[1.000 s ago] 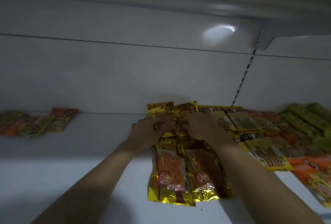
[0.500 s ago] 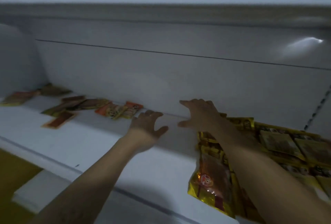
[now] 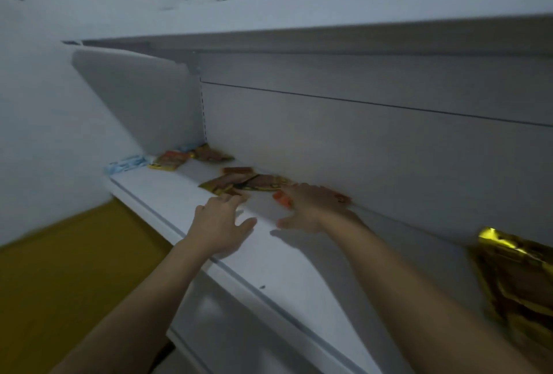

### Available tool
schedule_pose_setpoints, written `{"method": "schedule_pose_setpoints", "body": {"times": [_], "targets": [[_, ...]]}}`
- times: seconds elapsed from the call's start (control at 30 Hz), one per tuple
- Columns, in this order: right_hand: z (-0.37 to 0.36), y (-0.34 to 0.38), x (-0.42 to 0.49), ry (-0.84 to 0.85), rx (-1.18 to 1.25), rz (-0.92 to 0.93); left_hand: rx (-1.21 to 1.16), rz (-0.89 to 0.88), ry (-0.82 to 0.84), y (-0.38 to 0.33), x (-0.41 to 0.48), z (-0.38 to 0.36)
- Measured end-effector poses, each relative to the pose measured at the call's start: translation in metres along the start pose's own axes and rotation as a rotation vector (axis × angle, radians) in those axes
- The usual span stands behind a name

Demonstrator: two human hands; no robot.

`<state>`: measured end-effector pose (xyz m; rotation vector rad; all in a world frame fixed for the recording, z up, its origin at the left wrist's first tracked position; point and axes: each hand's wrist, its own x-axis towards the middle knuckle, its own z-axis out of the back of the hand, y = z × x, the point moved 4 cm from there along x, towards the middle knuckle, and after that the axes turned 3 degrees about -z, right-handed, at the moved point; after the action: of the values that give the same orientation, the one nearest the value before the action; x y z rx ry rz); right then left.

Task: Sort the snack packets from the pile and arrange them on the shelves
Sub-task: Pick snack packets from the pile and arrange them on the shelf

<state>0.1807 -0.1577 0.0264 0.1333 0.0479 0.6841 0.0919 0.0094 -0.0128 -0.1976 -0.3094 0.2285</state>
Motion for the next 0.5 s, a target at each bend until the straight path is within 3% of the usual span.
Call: {"method": "schedule_pose_setpoints", "body": {"times": [0.17, 0.37, 0.5], "targets": [[-0.022, 0.051, 0.064, -0.021, 0.07, -0.048, 0.006, 0.017, -0.01, 0.076, 0.035, -0.001], [-0.052, 0.079, 0.135, -0.142, 0.33, -0.339, -0.122, -0.068, -0.061, 0.139, 0.089, -0.009], [-0.061, 0.077, 0.163, -0.255, 0.352, -0.512, -0.165, -0.187, -0.06, 0.15, 0.125, -0.018]]}}
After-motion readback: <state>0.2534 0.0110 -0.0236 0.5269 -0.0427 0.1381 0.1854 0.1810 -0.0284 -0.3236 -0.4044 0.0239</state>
